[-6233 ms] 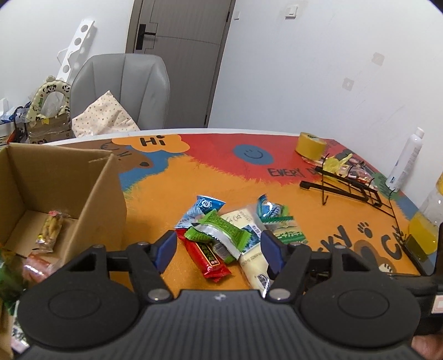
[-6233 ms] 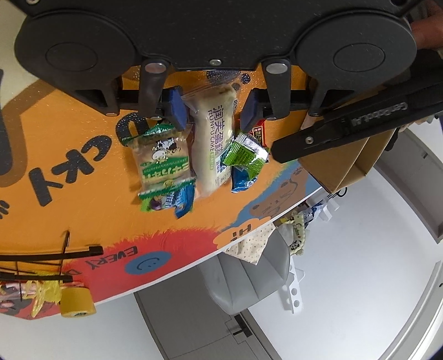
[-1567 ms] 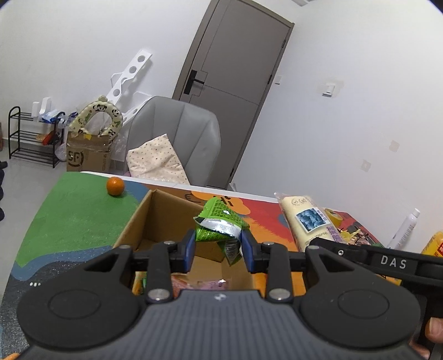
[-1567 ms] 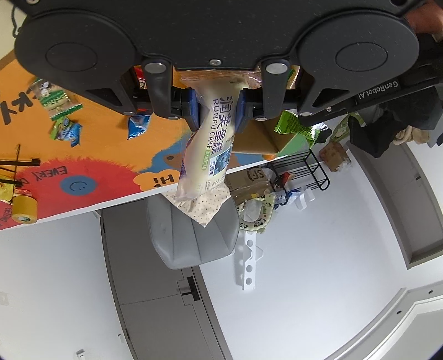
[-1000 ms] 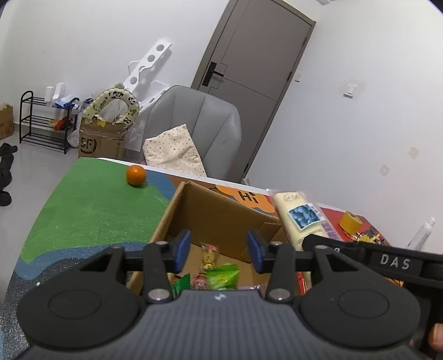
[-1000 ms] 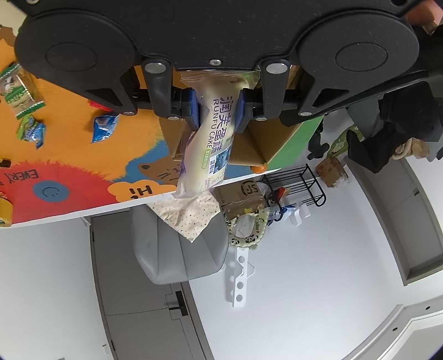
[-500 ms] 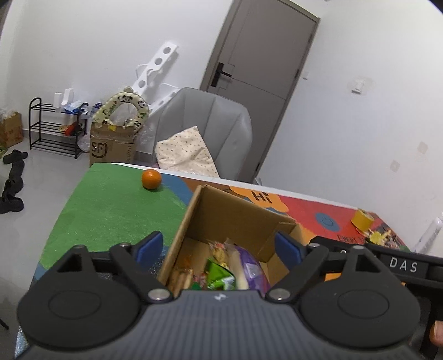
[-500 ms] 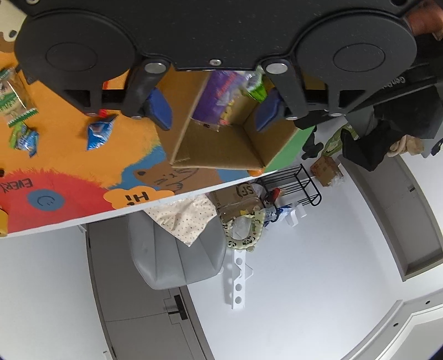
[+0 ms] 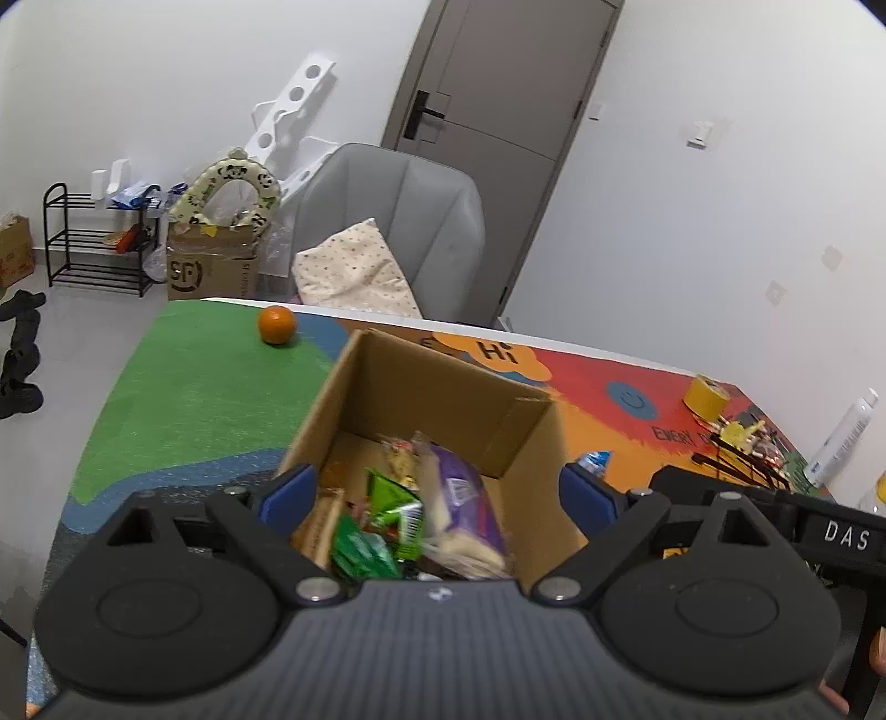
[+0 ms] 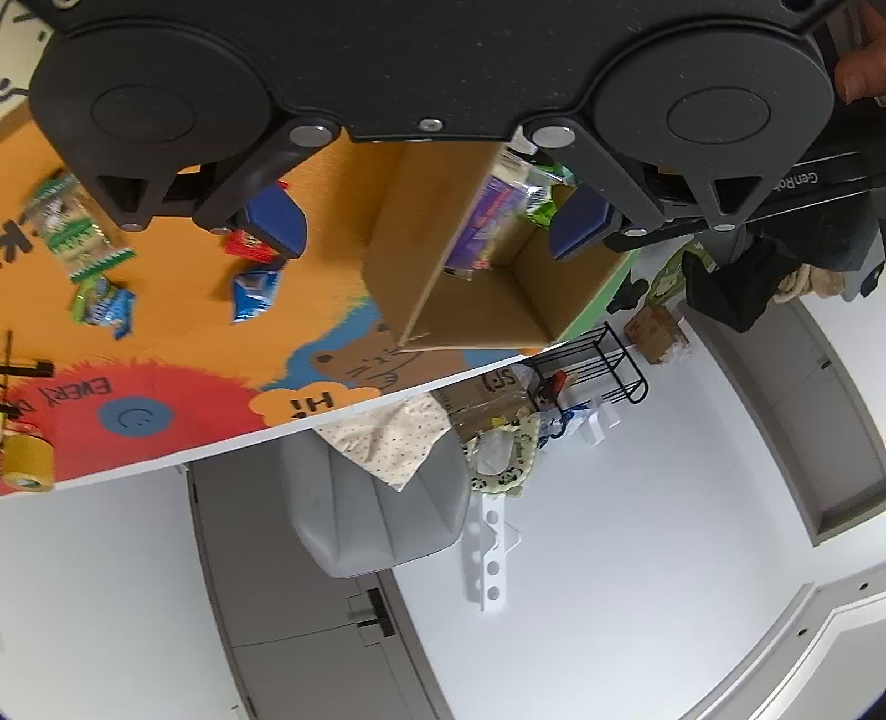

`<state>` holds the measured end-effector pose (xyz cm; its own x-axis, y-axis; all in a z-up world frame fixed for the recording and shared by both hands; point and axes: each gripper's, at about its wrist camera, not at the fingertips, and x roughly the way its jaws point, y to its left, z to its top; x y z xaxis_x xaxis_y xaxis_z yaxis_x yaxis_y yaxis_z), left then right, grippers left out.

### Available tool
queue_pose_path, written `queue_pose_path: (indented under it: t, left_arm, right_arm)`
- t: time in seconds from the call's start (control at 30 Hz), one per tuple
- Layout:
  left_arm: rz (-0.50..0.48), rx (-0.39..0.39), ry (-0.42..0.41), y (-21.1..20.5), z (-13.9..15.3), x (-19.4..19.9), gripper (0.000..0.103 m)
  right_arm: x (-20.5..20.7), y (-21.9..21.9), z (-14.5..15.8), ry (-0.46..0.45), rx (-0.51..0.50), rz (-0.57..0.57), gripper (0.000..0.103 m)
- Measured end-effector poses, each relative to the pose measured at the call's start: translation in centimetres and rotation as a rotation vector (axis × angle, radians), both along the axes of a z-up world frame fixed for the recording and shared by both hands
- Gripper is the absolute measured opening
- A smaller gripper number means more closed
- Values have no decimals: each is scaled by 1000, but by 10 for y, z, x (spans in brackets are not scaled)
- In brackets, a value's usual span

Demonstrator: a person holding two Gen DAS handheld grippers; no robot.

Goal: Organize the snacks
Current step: 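Withdraw both tools from the box toward the remaining snacks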

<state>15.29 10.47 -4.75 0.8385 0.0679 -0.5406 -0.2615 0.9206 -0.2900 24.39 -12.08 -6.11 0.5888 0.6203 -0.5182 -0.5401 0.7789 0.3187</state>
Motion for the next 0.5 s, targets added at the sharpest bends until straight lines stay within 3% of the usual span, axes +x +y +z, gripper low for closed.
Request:
queue_pose_path:
  t: [0.23,0.5]
  left_arm:
    - [-36,8,9,-24,2,6,95]
    - [-65,16,5,-49,4,16,95]
  right_arm:
    - [1,-29,-1,13,9,-40,103]
    - [6,-64,-6,27,24,-97,103]
